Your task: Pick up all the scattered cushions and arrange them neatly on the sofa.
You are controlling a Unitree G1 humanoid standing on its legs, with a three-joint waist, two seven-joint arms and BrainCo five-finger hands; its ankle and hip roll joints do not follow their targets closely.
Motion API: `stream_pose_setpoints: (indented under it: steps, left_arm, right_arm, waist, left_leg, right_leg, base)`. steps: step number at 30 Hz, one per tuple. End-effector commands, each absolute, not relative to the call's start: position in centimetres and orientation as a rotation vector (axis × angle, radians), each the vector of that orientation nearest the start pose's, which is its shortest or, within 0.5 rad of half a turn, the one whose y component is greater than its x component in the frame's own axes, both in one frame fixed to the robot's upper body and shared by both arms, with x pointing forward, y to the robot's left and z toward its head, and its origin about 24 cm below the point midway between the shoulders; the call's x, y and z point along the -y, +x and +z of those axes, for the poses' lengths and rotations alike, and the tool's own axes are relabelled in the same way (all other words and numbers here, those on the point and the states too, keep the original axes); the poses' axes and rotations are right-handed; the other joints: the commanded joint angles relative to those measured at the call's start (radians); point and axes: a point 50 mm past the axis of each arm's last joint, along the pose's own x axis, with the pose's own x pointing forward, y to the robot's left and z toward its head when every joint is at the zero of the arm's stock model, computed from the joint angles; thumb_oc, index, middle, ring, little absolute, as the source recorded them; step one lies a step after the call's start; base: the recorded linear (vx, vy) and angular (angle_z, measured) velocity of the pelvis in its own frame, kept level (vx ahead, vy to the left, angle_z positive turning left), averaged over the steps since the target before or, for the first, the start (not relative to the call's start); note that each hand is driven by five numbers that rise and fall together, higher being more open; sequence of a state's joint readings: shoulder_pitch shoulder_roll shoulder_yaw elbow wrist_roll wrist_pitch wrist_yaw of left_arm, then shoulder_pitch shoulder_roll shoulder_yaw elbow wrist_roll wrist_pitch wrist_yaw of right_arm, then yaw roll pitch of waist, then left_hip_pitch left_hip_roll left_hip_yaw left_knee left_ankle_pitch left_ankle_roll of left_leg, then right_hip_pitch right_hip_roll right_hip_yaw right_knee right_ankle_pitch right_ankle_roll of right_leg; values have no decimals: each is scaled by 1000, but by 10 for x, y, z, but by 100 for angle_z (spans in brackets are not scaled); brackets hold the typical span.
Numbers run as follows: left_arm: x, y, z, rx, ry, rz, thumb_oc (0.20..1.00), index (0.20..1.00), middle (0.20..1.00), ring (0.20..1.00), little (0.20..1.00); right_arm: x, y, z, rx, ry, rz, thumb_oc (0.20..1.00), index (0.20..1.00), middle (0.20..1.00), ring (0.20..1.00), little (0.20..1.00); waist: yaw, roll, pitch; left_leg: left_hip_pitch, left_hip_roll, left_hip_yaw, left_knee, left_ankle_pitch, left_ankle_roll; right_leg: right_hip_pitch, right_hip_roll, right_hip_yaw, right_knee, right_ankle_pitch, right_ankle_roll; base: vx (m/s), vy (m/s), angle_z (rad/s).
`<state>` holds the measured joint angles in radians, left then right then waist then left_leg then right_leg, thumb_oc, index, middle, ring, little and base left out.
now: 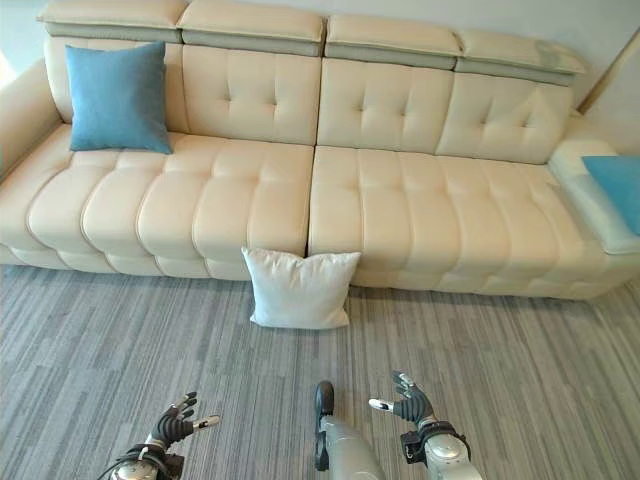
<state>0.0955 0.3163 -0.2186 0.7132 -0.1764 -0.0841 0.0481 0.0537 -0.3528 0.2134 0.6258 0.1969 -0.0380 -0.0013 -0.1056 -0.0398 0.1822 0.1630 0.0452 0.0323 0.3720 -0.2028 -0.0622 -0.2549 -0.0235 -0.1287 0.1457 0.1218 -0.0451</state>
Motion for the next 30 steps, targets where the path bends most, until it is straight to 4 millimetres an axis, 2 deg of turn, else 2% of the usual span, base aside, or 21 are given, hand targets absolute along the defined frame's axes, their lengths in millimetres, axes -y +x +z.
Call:
stream_pose_setpoints:
  steps: [1,3,4,5,6,7,8,10,12,14,16,17,18,19,22,23,24,25,26,27,30]
  left_arm:
    - [-226,186,-87,-596,248,-4,1000,1000,1000,1000,1000]
    - [-226,186,-87,-595,250,-12,1000,1000,1000,1000,1000]
    - [-225,185,-88,-600,253,-18,1000,1000,1000,1000,1000]
    - [-225,184,-88,-601,253,-18,1000,1000,1000,1000,1000]
    - [-226,181,-89,-609,265,-20,1000,1000,1000,1000,1000]
    - [-226,181,-89,-610,265,-20,1000,1000,1000,1000,1000]
    - [-228,179,-89,-609,268,-12,1000,1000,1000,1000,1000]
    - [-227,176,-91,-620,264,-2,1000,1000,1000,1000,1000]
    - [-229,172,-94,-636,255,-1,1000,1000,1000,1000,1000]
    - [-231,165,-97,-663,257,9,1000,1000,1000,1000,1000]
    - [-236,161,-100,-685,278,11,1000,1000,1000,1000,1000]
    - [-236,161,-100,-685,278,11,1000,1000,1000,1000,1000]
    - [-242,163,-97,-676,298,21,1000,1000,1000,1000,1000]
    - [-242,163,-96,-676,299,21,1000,1000,1000,1000,1000]
    - [-250,169,-91,-654,311,51,1000,1000,1000,1000,1000]
    - [-252,170,-90,-650,312,61,1000,1000,1000,1000,1000]
    - [-254,171,-88,-640,311,71,1000,1000,1000,1000,1000]
    - [-254,171,-88,-641,311,71,1000,1000,1000,1000,1000]
    - [-255,172,-89,-644,324,86,1000,1000,1000,1000,1000]
    - [-255,172,-89,-642,313,86,1000,1000,1000,1000,1000]
    - [-251,172,-91,-648,312,61,1000,1000,1000,1000,1000]
  right_arm:
    - [233,209,-64,-512,-227,5,1000,1000,1000,1000,1000]
    - [234,207,-64,-520,-228,5,1000,1000,1000,1000,1000]
    - [235,205,-65,-526,-233,2,1000,1000,1000,1000,1000]
    - [235,205,-65,-526,-233,2,1000,1000,1000,1000,1000]
    - [237,204,-65,-530,-244,-2,1000,1000,1000,1000,1000]
    - [237,203,-65,-530,-244,-2,1000,1000,1000,1000,1000]
    - [238,204,-65,-530,-255,-5,1000,1000,1000,1000,1000]
    - [239,203,-68,-547,-274,-5,1000,1000,1000,1000,1000]
    - [238,202,-69,-550,-274,4,1000,1000,1000,1000,1000]
    - [235,200,-71,-557,-284,20,1000,1000,1000,1000,1000]
    - [229,199,-73,-566,-288,50,1000,1000,1000,1000,1000]
    - [229,199,-73,-566,-288,50,1000,1000,1000,1000,1000]
    - [225,203,-72,-556,-293,66,1000,1000,1000,1000,1000]
    - [224,203,-72,-556,-293,67,1000,1000,1000,1000,1000]
    - [215,212,-69,-529,-287,85,1000,1000,1000,1000,1000]
    - [213,214,-69,-524,-286,91,1000,1000,1000,1000,1000]
    - [212,215,-68,-519,-288,93,1000,1000,1000,1000,1000]
    - [212,215,-68,-519,-288,93,1000,1000,1000,1000,1000]
    - [210,216,-69,-521,-301,105,1000,1000,1000,1000,1000]
    - [212,216,-68,-522,-299,96,1000,1000,1000,1000,1000]
    - [218,211,-70,-537,-291,70,1000,1000,1000,1000,1000]
  waist:
    - [1,-23,49]
    - [16,-25,56]
    - [30,-33,52]
    - [31,-34,53]
    - [43,-32,53]
    - [44,-34,53]
    - [54,-27,54]
    - [77,-19,53]
    - [78,-12,43]
    - [84,-15,29]
    - [90,-26,6]
    - [91,-27,6]
    - [91,-27,0]
    - [93,-28,1]
    - [100,-22,5]
    - [100,-20,1]
    - [96,-17,-4]
    - [95,-17,-3]
    - [92,-18,-1]
    - [90,-22,0]
    - [87,-25,5]
  left_leg:
    - [-211,49,86,244,242,-15]
    - [-254,53,100,239,208,-3]
    - [-314,35,115,143,187,11]
    - [-310,34,116,141,185,11]
    - [-355,25,128,-12,187,14]
    - [-350,22,129,-17,189,14]
    - [-356,4,113,-125,208,12]
    - [-400,-1,64,-242,284,-10]
    - [-372,3,62,-295,274,-5]
    - [-349,-5,49,-286,278,6]
    - [-304,-26,61,-306,245,33]
    - [-303,-26,62,-307,245,33]
    - [-268,-33,74,-323,226,53]
    - [-267,-33,77,-323,226,53]
    - [-230,-31,97,-335,204,68]
    - [-216,-32,98,-344,201,70]
    - [-193,-39,92,-369,204,66]
    - [-191,-39,91,-371,205,66]
    - [-182,-46,92,-383,207,65]
    - [-179,-52,87,-381,211,60]
    - [-198,-57,91,-361,213,44]
  right_leg:
    - [170,-30,36,-69,-136,66]
    - [204,-24,42,-72,-155,61]
    - [240,-27,46,-82,-172,66]
    - [244,-28,47,-82,-174,67]
    - [286,-20,54,-100,-191,77]
    - [288,-22,55,-101,-191,77]
    - [307,-11,63,-111,-200,85]
    - [369,14,95,-130,-222,94]
    - [375,18,98,-122,-236,99]
    - [379,7,108,-94,-245,107]
    - [362,-14,132,-50,-234,131]
    - [362,-15,134,-49,-235,132]
    - [329,-24,141,21,-218,151]
    - [327,-25,144,24,-220,151]
    - [267,-40,114,118,-192,177]
    - [258,-38,99,110,-195,176]
    - [242,-6,89,64,-204,162]
    - [244,-6,88,63,-204,162]
    - [220,19,83,35,-203,149]
    - [256,16,68,-36,-210,142]
    - [284,24,80,-88,-207,120]
  base:
    - [388,-215,-12]
    - [422,-109,-45]
    - [430,-51,-6]
    - [547,4,1]
    - [278,16,-5]
    - [418,53,-27]
    - [275,66,-29]
    - [426,112,-35]
    - [305,130,-51]
    - [331,184,-61]
    - [296,195,-62]
    - [256,205,-83]
    - [101,94,-60]
    - [121,126,-41]
    - [60,62,-6]
    - [118,14,-1]
    - [93,-8,5]
    - [80,-28,13]
    - [47,-67,19]
    - [46,-67,12]
    - [13,-96,32]
